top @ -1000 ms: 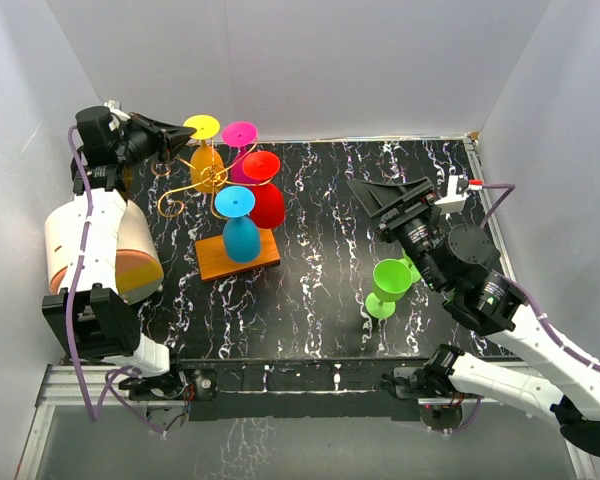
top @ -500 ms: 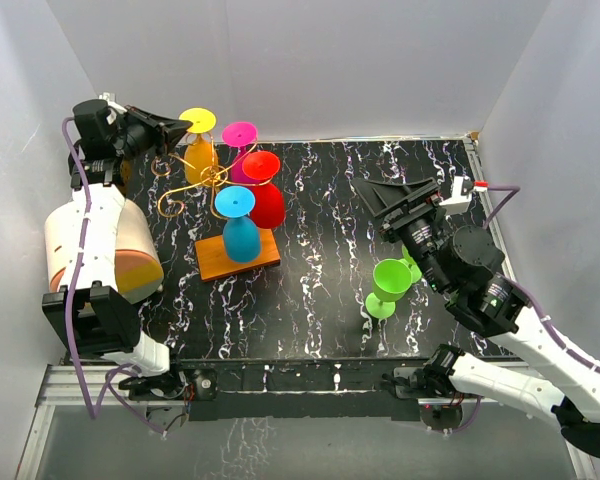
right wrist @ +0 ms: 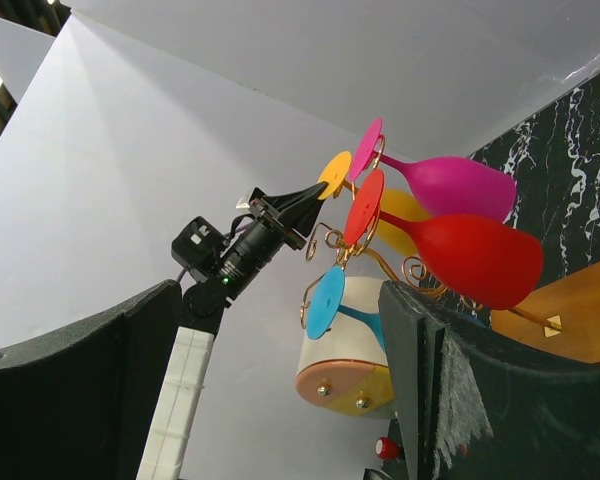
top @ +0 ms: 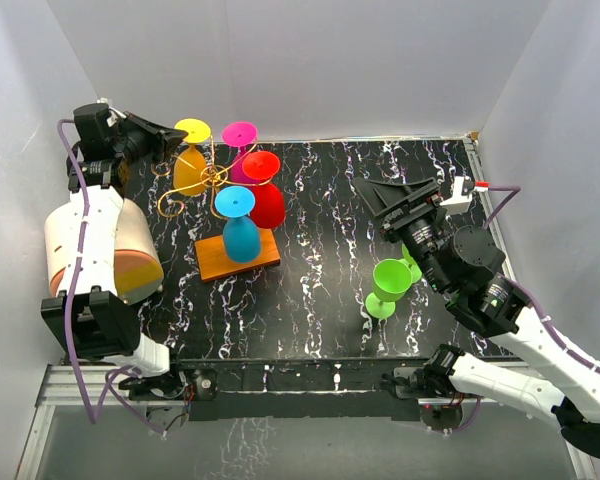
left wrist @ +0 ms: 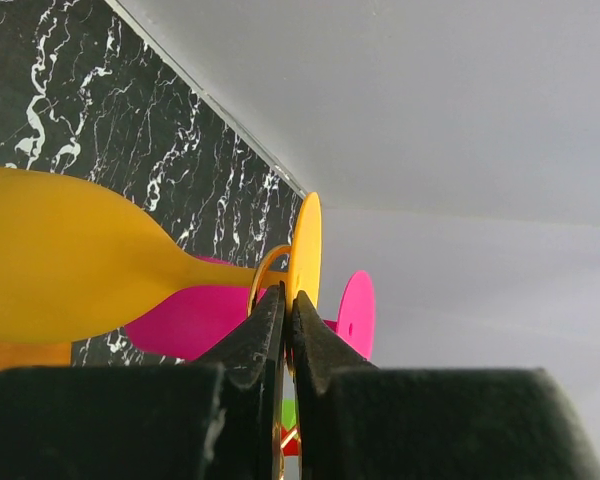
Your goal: Place the wine glass upside down on the wine glass rack
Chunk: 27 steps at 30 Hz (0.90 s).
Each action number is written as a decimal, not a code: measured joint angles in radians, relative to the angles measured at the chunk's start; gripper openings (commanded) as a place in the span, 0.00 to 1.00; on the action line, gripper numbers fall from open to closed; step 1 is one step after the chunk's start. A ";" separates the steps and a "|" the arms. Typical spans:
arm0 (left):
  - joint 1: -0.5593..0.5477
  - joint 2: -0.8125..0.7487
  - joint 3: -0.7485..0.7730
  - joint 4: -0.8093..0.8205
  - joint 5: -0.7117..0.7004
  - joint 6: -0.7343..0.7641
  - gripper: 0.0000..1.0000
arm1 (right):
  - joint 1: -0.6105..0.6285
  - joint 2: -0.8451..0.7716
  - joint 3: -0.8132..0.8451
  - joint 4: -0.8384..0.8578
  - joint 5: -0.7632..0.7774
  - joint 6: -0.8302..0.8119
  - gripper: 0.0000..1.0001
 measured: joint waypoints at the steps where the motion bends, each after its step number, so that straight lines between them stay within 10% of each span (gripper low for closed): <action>1: 0.000 -0.002 0.000 -0.004 -0.001 0.003 0.02 | 0.000 0.000 0.000 0.000 0.000 0.000 0.78; 12: 0.000 -0.028 0.001 -0.046 -0.022 0.037 0.01 | 0.000 0.000 -0.001 0.000 0.000 0.000 0.78; 20: 0.000 -0.047 0.005 -0.088 -0.044 0.066 0.35 | 0.000 0.000 -0.006 0.001 0.000 0.000 0.78; 27: -0.002 -0.054 0.043 -0.131 -0.101 0.123 0.41 | 0.000 -0.002 -0.013 -0.002 0.000 0.000 0.78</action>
